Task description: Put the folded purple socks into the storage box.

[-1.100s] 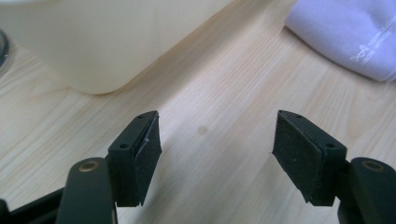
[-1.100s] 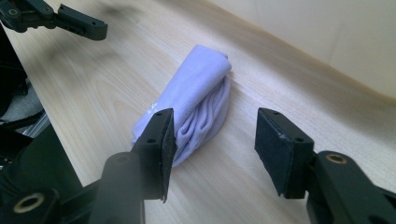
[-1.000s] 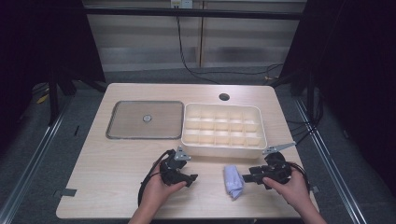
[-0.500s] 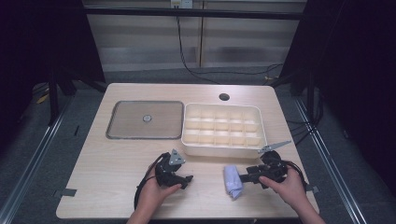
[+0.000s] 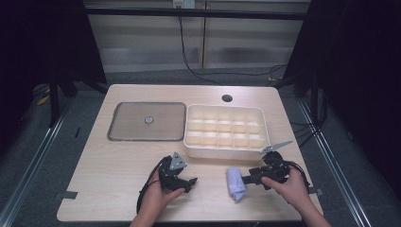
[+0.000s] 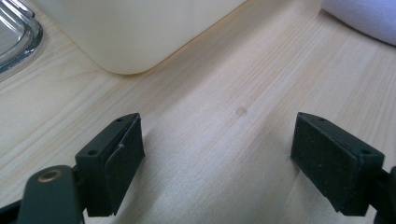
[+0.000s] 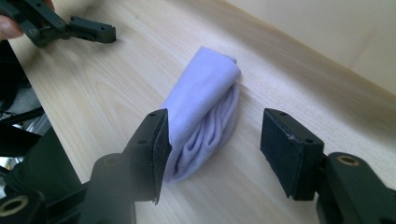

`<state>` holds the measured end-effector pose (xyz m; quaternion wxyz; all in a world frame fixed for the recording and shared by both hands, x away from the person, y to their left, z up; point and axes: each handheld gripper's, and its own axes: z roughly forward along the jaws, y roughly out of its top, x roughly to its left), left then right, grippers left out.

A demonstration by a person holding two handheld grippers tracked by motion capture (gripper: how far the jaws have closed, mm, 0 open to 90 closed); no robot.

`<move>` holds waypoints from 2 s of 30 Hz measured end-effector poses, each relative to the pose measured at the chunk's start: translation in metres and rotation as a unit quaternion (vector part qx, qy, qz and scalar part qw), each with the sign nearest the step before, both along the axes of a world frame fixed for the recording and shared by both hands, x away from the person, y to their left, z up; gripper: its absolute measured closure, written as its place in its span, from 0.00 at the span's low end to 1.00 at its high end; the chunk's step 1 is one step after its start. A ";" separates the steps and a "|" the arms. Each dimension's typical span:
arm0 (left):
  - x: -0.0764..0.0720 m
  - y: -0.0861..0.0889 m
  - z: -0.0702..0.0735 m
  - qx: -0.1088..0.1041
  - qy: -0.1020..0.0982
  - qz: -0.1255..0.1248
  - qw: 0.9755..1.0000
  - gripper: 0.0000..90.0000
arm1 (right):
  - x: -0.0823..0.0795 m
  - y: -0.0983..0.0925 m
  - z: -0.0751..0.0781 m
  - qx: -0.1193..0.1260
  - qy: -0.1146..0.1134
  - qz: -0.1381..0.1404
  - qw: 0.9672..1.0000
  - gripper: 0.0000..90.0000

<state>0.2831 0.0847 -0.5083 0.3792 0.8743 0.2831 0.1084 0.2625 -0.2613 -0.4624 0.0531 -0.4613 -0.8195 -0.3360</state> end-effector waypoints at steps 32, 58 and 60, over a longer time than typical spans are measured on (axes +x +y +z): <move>0.000 0.000 0.000 0.003 -0.001 0.001 1.000 0.18 | 0.015 0.015 -0.018 0.021 0.085 -0.032 0.996 0.49; 0.000 -0.001 0.000 0.001 -0.001 0.005 1.000 0.18 | 0.016 0.018 -0.022 0.016 0.118 -0.051 0.992 0.79; 0.000 -0.001 0.000 0.000 0.000 0.006 1.000 0.18 | 0.017 0.018 -0.020 0.018 0.122 -0.052 0.991 0.79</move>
